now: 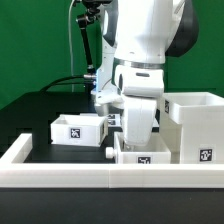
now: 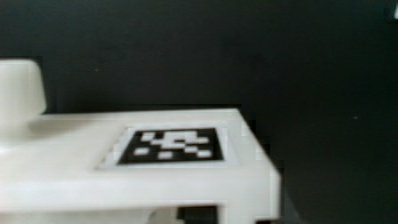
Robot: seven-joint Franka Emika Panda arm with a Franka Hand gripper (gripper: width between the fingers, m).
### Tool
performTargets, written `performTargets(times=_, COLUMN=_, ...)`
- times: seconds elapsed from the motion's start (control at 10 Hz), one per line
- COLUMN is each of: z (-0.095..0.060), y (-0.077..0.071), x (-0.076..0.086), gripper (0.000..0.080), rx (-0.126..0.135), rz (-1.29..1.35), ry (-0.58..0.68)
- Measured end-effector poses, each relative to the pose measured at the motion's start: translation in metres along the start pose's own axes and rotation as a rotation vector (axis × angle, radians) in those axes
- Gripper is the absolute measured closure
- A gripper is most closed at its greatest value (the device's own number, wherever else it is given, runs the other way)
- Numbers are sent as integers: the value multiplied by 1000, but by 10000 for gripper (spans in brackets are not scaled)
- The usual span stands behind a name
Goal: Assemble drawer
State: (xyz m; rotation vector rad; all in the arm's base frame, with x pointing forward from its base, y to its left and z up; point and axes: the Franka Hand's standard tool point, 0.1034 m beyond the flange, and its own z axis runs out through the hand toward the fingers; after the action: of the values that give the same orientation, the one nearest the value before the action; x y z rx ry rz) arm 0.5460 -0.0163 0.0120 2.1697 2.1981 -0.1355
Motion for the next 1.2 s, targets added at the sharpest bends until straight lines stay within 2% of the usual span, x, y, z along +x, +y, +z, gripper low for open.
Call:
performTargets(times=0.2, z=-2, y=1, x=7, gripper=758, rx=-12, rz=-11, ry=5)
performTargets(times=0.8, z=-1, y=0, x=13, gripper=758, rx=-7, rz=-16, ry=7)
performTargets(times=1.0, z=0, y=1, x=16, gripper=758, rx=-28, rz=-53, ry=-2)
performTargets(times=1.2, z=0, y=1, x=16, gripper=758, rx=-27, rz=-54, ry=-2)
